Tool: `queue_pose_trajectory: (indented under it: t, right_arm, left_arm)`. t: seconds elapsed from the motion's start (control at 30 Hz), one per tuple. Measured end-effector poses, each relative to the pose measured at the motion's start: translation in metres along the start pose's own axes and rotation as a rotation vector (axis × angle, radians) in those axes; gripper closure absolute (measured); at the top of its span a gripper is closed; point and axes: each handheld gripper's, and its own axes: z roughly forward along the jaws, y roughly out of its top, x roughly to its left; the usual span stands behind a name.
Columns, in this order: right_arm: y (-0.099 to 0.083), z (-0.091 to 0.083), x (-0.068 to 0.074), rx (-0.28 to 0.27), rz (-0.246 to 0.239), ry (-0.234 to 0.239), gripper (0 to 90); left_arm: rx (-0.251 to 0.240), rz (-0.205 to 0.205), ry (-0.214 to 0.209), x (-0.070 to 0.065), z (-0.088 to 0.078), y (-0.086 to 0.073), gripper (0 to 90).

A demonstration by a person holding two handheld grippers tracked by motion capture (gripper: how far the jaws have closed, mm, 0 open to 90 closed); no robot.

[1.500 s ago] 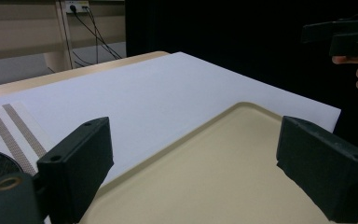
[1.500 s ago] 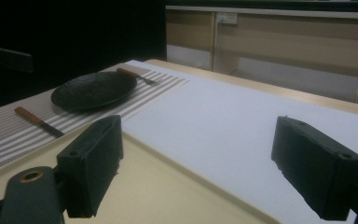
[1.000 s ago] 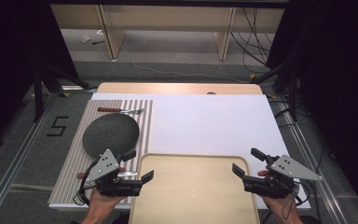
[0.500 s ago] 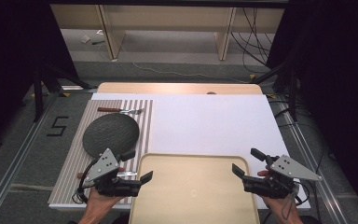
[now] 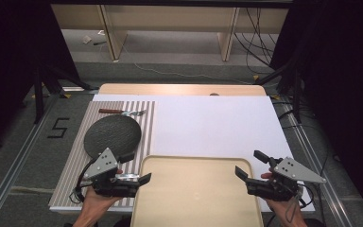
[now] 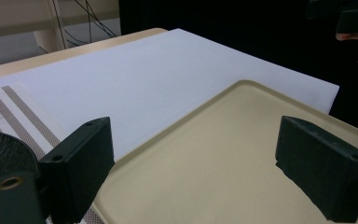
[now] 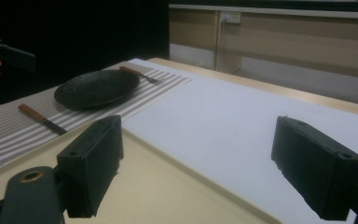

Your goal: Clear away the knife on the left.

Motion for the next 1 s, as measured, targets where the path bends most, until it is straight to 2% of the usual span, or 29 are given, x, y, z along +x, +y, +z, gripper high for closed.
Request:
queue_pose_trajectory:
  t: [0.27,0.3,0.33,0.37,0.47,0.53,0.7,0.77,0.8,0.83,0.87,0.9,0.93,1.0]
  right_arm:
    - [0.0,0.0,0.0,0.001,0.0,0.0,17.5]
    - [0.0,0.0,0.0,0.001,0.0,0.0,17.5]
    - [0.0,0.0,0.0,0.001,0.0,0.0,17.5]
    - [0.0,0.001,0.0,0.003,-0.001,0.0,17.5]
    - [0.0,0.001,0.0,0.003,-0.001,0.0,17.5]
    - [0.0,0.001,0.0,0.003,-0.001,0.001,17.5]
    - [0.0,0.001,0.0,0.004,0.001,0.004,17.5]
    - [0.0,0.001,0.0,0.003,0.001,0.003,17.5]
    - [0.0,0.001,0.0,0.003,0.001,0.003,17.5]
    - [0.0,0.001,0.0,0.002,0.0,0.003,17.5]
    - [0.0,0.001,0.0,0.002,0.0,0.003,17.5]
    - [0.0,0.001,0.0,0.003,-0.001,0.002,17.5]
    - [0.0,0.001,0.0,0.003,-0.001,0.002,17.5]
    - [0.0,0.001,0.0,0.002,0.0,0.003,17.5]
  left_arm:
    - [0.077,-0.009,0.009,0.011,-0.006,0.005,11.9]
    - [0.117,-0.013,0.024,0.014,-0.006,0.005,12.0]
    - [0.117,-0.013,0.024,0.014,-0.006,0.005,12.0]
    - [0.147,0.003,0.047,0.015,-0.005,0.003,11.9]
    - [0.21,0.028,0.065,0.018,-0.001,0.0,11.8]
    - [0.22,0.034,0.069,0.019,-0.001,0.0,11.8]
    - [0.268,0.025,0.08,0.031,-0.008,0.003,12.7]
    - [0.329,0.02,0.084,0.039,-0.011,0.002,12.8]
    - [0.329,0.02,0.084,0.039,-0.011,0.002,12.8]
    - [0.395,0.014,0.102,0.048,-0.014,-0.003,12.8]
    - [0.424,0.014,0.114,0.051,-0.015,-0.005,12.8]
    - [0.442,0.023,0.138,0.054,-0.016,-0.007,12.8]
    - [0.442,0.023,0.138,0.054,-0.016,-0.007,13.3]
    - [0.497,0.042,0.183,0.061,-0.019,-0.011,13.8]
